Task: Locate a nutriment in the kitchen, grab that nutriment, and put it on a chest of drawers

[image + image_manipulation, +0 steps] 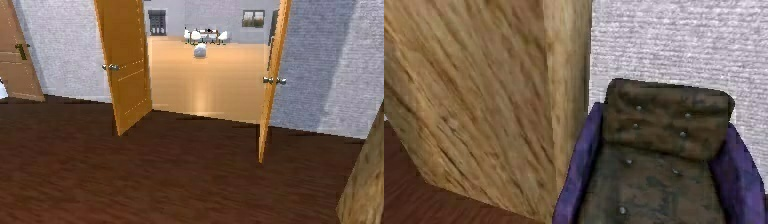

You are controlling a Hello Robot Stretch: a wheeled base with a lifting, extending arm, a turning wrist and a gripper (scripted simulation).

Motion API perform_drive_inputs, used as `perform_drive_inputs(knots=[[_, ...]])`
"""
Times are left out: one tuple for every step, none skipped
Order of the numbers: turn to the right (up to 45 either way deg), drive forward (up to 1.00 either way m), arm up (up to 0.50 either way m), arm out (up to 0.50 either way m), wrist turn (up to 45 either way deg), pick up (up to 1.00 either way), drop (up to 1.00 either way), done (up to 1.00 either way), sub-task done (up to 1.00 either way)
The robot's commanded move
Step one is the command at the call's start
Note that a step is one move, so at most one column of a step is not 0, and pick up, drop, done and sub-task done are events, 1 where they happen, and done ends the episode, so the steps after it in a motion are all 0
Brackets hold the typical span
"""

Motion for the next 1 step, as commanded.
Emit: perform_drive_inputs(knots=[[0.0, 1.0, 0.0, 0.0, 0.0, 0.0, 0.0, 0.0, 0.0]])
